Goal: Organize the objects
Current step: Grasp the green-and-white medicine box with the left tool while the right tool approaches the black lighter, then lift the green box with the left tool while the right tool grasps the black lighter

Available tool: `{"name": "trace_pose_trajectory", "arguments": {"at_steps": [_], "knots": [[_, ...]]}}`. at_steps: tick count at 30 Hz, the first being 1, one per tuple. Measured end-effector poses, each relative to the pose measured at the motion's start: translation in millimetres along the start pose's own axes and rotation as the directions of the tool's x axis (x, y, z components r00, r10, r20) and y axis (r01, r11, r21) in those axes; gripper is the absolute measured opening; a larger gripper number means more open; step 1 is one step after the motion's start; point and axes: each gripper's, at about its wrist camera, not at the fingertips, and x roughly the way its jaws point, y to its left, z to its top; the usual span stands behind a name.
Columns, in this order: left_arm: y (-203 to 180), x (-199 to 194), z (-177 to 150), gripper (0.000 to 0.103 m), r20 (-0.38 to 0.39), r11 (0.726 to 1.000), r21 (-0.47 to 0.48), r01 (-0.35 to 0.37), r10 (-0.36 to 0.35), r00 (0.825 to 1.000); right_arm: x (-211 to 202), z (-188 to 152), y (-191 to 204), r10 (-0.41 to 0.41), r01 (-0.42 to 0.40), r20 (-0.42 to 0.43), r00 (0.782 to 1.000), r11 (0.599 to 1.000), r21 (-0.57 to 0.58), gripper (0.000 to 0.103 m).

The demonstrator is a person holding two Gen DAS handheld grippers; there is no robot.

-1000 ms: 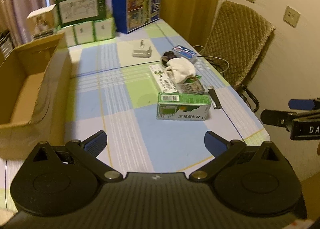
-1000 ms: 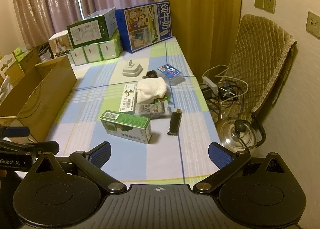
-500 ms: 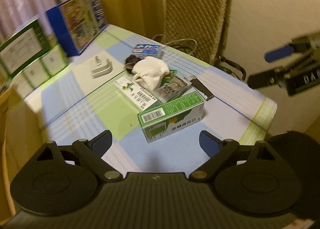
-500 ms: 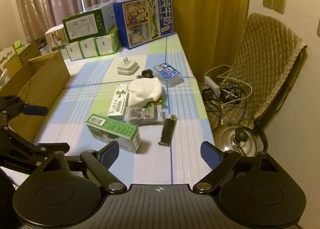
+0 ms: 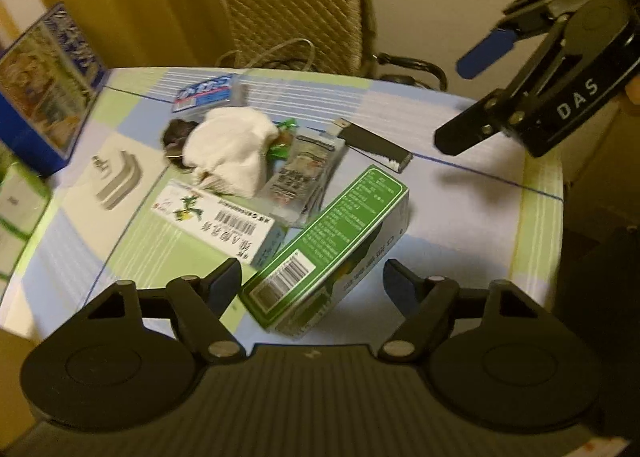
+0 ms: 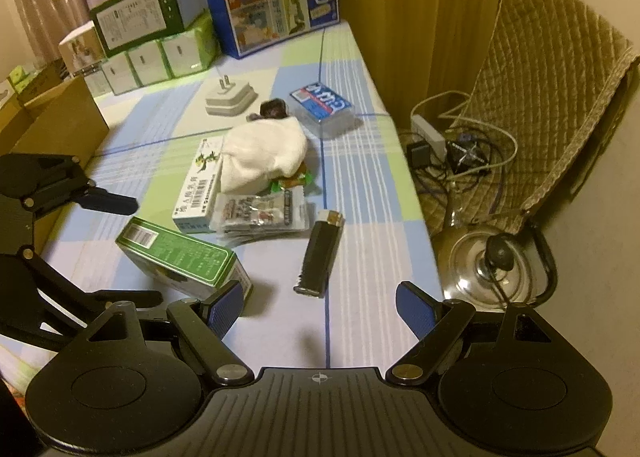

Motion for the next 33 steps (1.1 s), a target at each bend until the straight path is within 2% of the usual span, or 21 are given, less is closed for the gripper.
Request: {"name": "trace_pose_trajectory", "arguments": {"at_steps": [3, 6, 8, 11, 14, 19, 24, 26, 30, 31, 32, 33], "knots": [[4.5, 10.5, 3.1, 0.064, -0.025, 0.999, 0.037, 0.033, -0.032, 0.999, 9.8, 2.8, -1.1, -0.004, 0.005, -0.011, 1.0, 1.0, 0.006, 0.082], [12.6, 16.3, 3.6, 0.047, -0.062, 0.998, 0.035, 0.059, -0.056, 0.996, 17.6, 4.8, -1.3, -0.011, 0.011, -0.011, 1.0, 1.0, 0.009, 0.082], [17.6, 13.0, 0.0, 0.032, -0.078, 0.998, 0.003, 0.067, -0.066, 0.995, 22.2, 5.3, -2.5, -0.005, 0.006, -0.016, 1.0, 1.0, 0.009, 0.082], [21.8, 1.9, -12.0, 0.029, -0.093, 0.993, -0.104, 0.059, -0.068, 0.993, 27.5, 5.7, -2.6, 0.003, -0.002, -0.015, 1.0, 1.0, 0.009, 0.082], [15.8, -9.3, -27.6, 0.026, -0.11, 0.975, -0.223, 0.007, -0.032, 0.993, 32.3, 5.6, -2.5, 0.006, -0.006, -0.008, 1.0, 1.0, 0.014, 0.082], [4.5, -19.6, -40.1, 0.026, -0.091, 0.944, -0.327, -0.033, 0.003, 0.996, 40.0, 5.5, -1.0, 0.015, -0.015, -0.005, 1.0, 1.0, 0.025, 0.081], [8.8, -19.3, -43.2, 0.027, -0.08, 0.923, -0.384, -0.038, 0.007, 0.997, 55.3, 8.0, 0.8, 0.005, -0.005, 0.001, 1.0, 1.0, 0.016, 0.064], [8.9, -20.1, -42.8, 0.031, -0.073, 0.921, -0.387, -0.04, 0.013, 0.997, 63.3, 7.4, 2.5, -0.014, 0.014, -0.003, 1.0, 1.0, -0.006, 0.052], [11.4, -19.8, -41.4, 0.034, -0.059, 0.916, -0.4, -0.036, 0.014, 0.998, 72.5, 5.3, 5.5, -0.037, 0.038, 0.007, 0.999, 0.999, -0.036, 0.042], [12.2, -19.3, -40.3, 0.035, -0.056, 0.915, -0.403, -0.037, 0.016, 0.998, 73.4, 4.9, 7.1, -0.048, 0.048, 0.012, 0.999, 0.998, -0.049, 0.036], [13.2, -18.7, -39.5, 0.035, -0.053, 0.913, -0.406, -0.036, 0.016, 0.998, 73.6, 4.5, 7.7, -0.052, 0.053, 0.016, 0.999, 0.997, -0.054, 0.024], [14.4, -17.6, -38.4, 0.035, -0.053, 0.912, -0.41, -0.036, 0.015, 0.999, 73.5, 4.5, 7.6, -0.058, 0.059, 0.016, 0.998, 0.997, -0.058, 0.02]]}}
